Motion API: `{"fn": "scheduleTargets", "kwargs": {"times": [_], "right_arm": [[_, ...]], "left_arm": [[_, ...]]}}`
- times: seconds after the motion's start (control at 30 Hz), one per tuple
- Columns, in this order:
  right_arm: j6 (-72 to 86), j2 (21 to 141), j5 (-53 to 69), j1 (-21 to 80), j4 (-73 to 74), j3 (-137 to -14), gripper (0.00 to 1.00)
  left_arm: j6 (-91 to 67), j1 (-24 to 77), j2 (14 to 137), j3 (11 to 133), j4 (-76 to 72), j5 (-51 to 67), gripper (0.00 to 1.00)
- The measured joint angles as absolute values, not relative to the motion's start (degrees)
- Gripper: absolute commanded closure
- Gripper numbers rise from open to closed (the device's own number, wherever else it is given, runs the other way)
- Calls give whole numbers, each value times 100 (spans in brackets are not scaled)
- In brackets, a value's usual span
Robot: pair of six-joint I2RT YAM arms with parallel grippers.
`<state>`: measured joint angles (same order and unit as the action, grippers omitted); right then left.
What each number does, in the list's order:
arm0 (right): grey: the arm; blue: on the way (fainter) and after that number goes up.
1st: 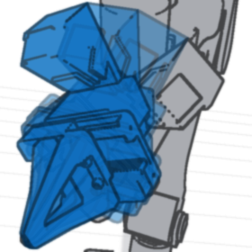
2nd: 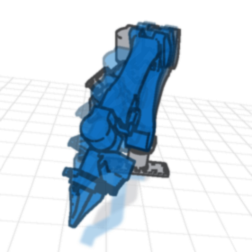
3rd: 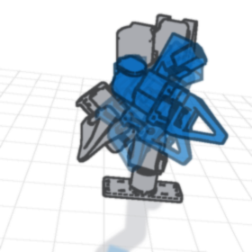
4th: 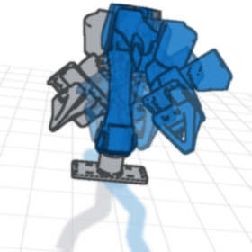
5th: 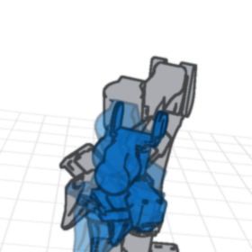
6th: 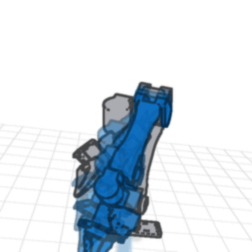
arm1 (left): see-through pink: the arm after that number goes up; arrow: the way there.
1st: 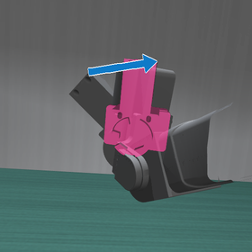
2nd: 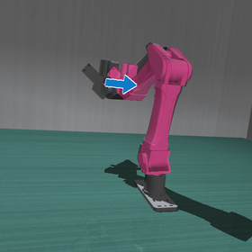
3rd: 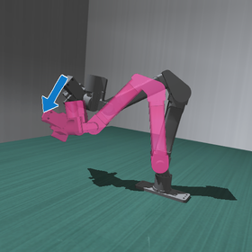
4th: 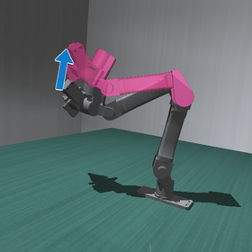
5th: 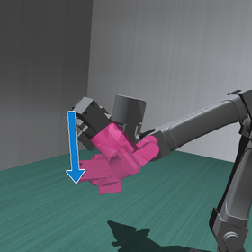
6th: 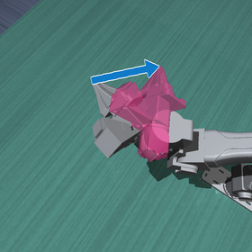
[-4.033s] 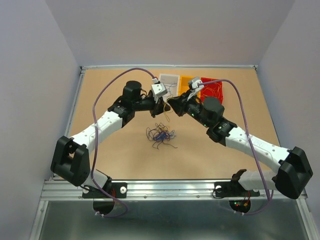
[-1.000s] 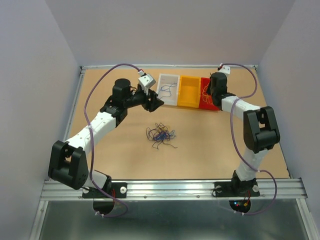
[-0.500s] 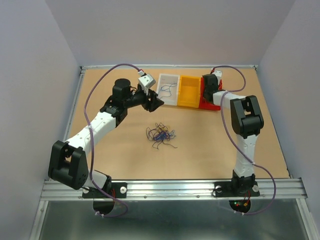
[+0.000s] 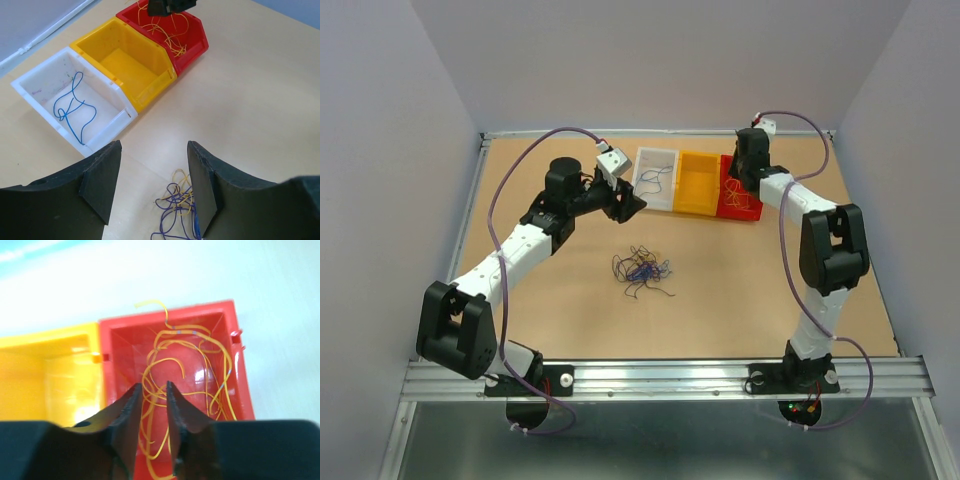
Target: Untangle the cables
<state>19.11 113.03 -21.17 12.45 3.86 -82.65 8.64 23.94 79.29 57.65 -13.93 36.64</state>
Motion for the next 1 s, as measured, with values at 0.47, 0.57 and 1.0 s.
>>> {"fn": "scheduleTargets", "kwargs": {"times": [0.47,0.57,1.0], "right_arm": [[1986,10119,-1702,1328,451,-7135,35],[1966,9583,-1339,1487,432,-6711,29],[1927,7915,-119,2016,226,-4818,26]], "left_arm": [[1350,2746,7929,5767,-1155,3111,30],[1612,3015,7929,5767,-950,2921,30],[3076,3385,7911,5533,213,3028,31]]}}
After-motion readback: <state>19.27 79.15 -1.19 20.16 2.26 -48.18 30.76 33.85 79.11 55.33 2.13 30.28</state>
